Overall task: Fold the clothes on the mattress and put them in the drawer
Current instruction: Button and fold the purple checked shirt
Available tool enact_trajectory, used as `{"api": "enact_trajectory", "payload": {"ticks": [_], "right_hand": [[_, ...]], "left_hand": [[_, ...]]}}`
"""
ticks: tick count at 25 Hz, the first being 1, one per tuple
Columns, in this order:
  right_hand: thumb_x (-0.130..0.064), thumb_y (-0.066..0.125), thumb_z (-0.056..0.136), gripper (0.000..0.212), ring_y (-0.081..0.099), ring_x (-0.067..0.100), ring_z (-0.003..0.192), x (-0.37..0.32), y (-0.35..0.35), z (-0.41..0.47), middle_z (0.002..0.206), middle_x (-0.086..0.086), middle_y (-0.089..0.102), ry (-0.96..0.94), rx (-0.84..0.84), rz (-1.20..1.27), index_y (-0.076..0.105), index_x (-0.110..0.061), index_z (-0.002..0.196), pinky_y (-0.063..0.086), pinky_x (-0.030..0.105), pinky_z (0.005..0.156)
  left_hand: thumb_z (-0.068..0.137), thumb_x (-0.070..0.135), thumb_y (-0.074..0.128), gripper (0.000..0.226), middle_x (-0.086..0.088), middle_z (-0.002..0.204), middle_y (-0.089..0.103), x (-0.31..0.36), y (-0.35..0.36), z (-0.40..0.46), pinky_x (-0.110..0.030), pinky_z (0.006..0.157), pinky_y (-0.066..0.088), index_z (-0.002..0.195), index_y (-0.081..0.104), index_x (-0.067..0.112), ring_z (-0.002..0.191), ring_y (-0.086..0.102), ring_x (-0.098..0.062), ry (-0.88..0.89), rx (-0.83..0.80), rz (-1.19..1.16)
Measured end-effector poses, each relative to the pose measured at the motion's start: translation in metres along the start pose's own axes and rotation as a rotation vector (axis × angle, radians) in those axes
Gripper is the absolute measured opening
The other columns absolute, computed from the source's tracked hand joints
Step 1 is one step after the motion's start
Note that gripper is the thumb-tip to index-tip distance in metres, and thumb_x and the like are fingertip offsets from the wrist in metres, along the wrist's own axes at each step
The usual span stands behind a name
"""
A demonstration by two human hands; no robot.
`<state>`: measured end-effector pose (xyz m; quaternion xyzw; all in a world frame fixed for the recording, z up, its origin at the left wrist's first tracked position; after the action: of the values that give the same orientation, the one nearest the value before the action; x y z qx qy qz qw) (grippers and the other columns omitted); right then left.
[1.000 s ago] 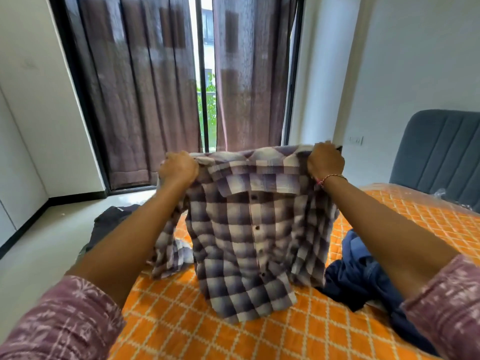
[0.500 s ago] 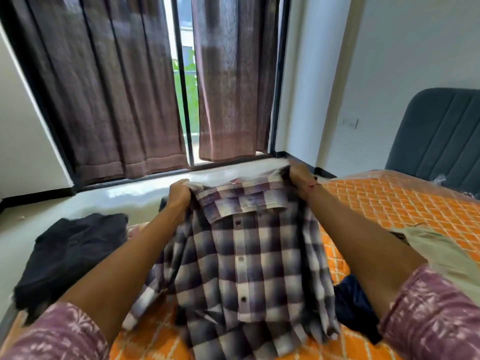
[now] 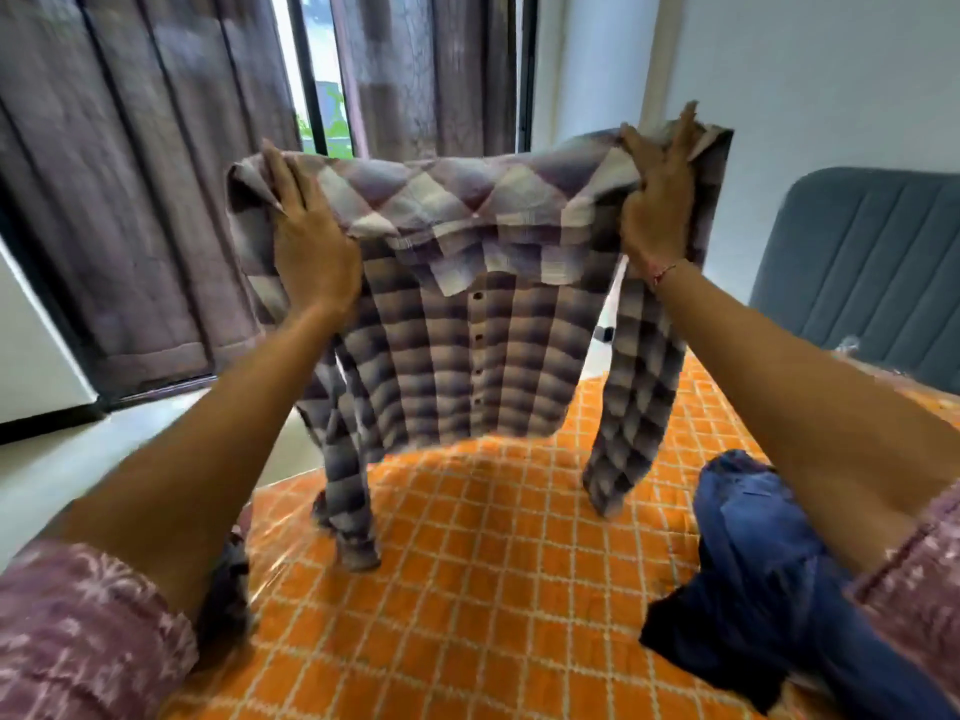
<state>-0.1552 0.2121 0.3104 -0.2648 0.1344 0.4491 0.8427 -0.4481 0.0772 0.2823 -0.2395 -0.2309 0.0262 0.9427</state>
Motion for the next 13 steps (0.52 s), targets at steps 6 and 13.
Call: {"api": "enact_trajectory", "payload": {"ticks": [6, 13], "right_hand": [[-0.020, 0.036, 0.089, 0.048, 0.023, 0.050, 0.136, 0.040, -0.016, -0.209, 0.156, 0.018, 0.018, -0.080, -0.039, -0.229, 0.055, -0.024, 0.133, 0.028, 0.054, 0.110], [-0.031, 0.046, 0.080, 0.052, 0.039, 0.056, 0.123, 0.116, -0.023, -0.441, 0.153, 0.024, 0.023, 0.107, -0.591, -0.393, 0.057, -0.025, 0.130, 0.039, 0.055, 0.098]], "left_hand": [[0.074, 0.004, 0.037, 0.074, -0.028, 0.154, 0.016, -0.080, 0.011, -0.211, -0.056, 0.098, 0.042, 0.144, 0.023, -0.010, 0.135, 0.028, -0.049, 0.056, -0.188, 0.083], [0.077, 0.020, 0.036, 0.072, -0.026, 0.148, 0.032, -0.160, 0.034, -0.428, -0.060, 0.095, 0.041, 0.142, 0.030, -0.008, 0.123, 0.043, -0.049, -0.081, -0.809, 0.208]]}}
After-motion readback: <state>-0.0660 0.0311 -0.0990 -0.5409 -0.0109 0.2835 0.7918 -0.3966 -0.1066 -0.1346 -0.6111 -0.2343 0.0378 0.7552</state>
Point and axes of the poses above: each hand's wrist, its own z-axis towards the middle knuckle, its own y-axis out of the palm, x = y × z, the point moved 3 cm from there along z, towards the middle knuckle
